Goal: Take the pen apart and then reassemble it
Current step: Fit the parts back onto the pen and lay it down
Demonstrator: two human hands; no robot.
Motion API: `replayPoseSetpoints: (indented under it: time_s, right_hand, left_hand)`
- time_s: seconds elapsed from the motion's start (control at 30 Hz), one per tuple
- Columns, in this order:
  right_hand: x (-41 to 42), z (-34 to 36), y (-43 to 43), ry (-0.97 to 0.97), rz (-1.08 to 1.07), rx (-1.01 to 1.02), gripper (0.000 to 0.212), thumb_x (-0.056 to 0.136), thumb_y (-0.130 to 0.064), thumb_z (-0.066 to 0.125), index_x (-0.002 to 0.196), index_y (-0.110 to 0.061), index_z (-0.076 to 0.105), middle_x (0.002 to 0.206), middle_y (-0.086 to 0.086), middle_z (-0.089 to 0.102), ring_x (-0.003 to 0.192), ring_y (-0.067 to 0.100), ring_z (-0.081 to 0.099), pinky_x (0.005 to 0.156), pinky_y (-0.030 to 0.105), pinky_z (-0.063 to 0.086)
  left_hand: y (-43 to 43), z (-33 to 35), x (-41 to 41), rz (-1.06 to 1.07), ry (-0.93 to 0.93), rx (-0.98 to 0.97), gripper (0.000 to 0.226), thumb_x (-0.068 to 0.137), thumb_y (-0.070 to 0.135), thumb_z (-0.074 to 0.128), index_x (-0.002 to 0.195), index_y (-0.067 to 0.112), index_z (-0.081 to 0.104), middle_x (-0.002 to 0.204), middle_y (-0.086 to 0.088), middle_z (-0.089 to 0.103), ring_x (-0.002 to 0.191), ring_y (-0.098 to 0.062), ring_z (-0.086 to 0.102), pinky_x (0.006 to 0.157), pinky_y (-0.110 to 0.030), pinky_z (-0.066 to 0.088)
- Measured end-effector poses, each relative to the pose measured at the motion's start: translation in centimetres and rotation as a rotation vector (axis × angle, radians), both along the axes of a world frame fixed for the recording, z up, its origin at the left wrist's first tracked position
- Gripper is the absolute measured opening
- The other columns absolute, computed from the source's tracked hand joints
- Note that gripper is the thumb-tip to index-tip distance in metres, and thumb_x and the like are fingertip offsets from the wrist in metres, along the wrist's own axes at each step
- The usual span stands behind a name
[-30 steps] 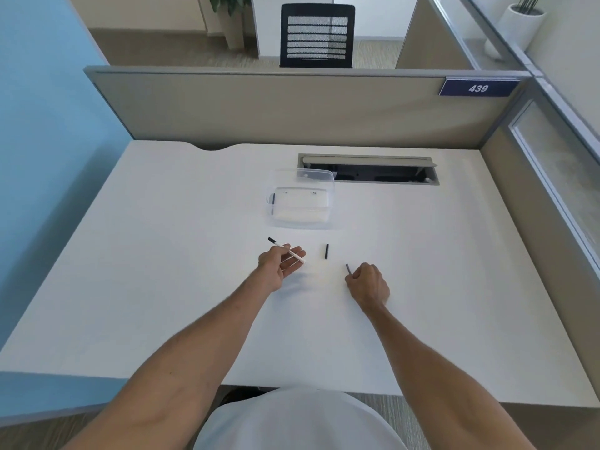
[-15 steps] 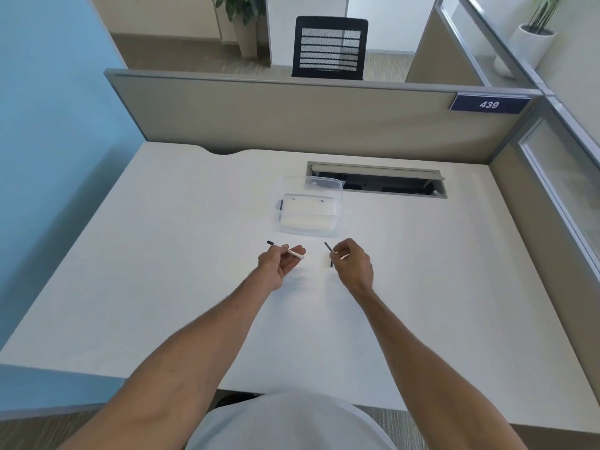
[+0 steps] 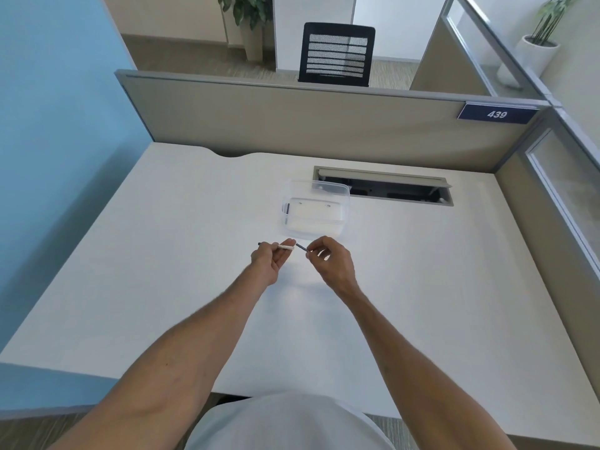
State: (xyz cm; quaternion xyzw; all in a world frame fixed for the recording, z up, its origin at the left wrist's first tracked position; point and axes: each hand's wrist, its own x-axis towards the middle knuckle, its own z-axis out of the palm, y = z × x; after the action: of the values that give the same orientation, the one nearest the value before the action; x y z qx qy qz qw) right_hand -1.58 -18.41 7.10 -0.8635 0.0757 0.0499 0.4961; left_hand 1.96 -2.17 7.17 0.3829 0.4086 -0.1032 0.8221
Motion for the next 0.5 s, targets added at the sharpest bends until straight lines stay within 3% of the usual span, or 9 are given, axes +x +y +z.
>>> replayPoseSetpoints:
  time_s: [0.5]
  right_hand:
    - [0.34,-0.57,0.53,0.0,0.069,-0.126,0.004,0.097,-0.025,0.074,0.1,-0.025,0.075,0.098,-0.009,0.078,0.093,0.02,0.072,0.086,0.044,0.062]
  left_hand:
    - [0.29,-0.2,0.1,-0.012,-0.012,0.007,0.014,0.113,-0.003,0.037,0.124,0.003,0.043,0.147,-0.031,0.067,0.087,-0.03,0.073,0.12,-0.044,0.054]
